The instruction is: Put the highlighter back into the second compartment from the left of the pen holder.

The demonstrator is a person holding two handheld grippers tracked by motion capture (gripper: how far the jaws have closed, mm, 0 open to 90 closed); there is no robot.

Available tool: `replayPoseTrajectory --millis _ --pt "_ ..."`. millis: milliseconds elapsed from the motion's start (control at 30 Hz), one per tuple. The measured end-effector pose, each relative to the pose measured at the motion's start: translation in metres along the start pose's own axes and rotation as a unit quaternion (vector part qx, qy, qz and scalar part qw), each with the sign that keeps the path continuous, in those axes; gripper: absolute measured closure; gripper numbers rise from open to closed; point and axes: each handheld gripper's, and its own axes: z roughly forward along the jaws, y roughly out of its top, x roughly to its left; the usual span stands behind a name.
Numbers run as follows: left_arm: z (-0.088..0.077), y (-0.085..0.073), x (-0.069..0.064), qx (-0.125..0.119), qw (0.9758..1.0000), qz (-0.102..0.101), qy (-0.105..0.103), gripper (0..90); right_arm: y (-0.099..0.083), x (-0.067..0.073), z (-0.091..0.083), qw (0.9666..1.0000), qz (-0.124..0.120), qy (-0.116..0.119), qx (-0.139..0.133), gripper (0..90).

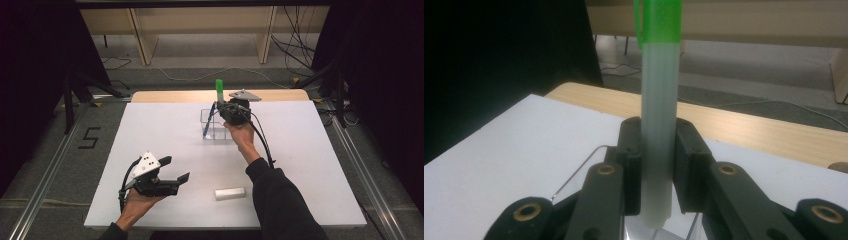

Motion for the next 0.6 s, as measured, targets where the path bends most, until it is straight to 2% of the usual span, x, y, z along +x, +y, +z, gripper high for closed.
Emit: replayPoseTrajectory --millis 333,433,600 --pt "0.001 -0.001 -0.001 0.003 1.0000 0.000 -0.002 15.1 -0.007 0.001 0.007 0.9998 0.007 -0.012 0.012 76.8" --pt "0.001 0.000 0.000 0.003 1.0000 -0.001 -0.002 15.1 -0.010 0.001 0.009 0.9996 0.017 -0.012 0.018 76.8" --pt "0.001 -0.001 0.000 0.005 1.0000 -0.002 -0.002 15.1 -0.013 0.002 0.011 0.9995 0.018 -0.012 0.025 76.7"
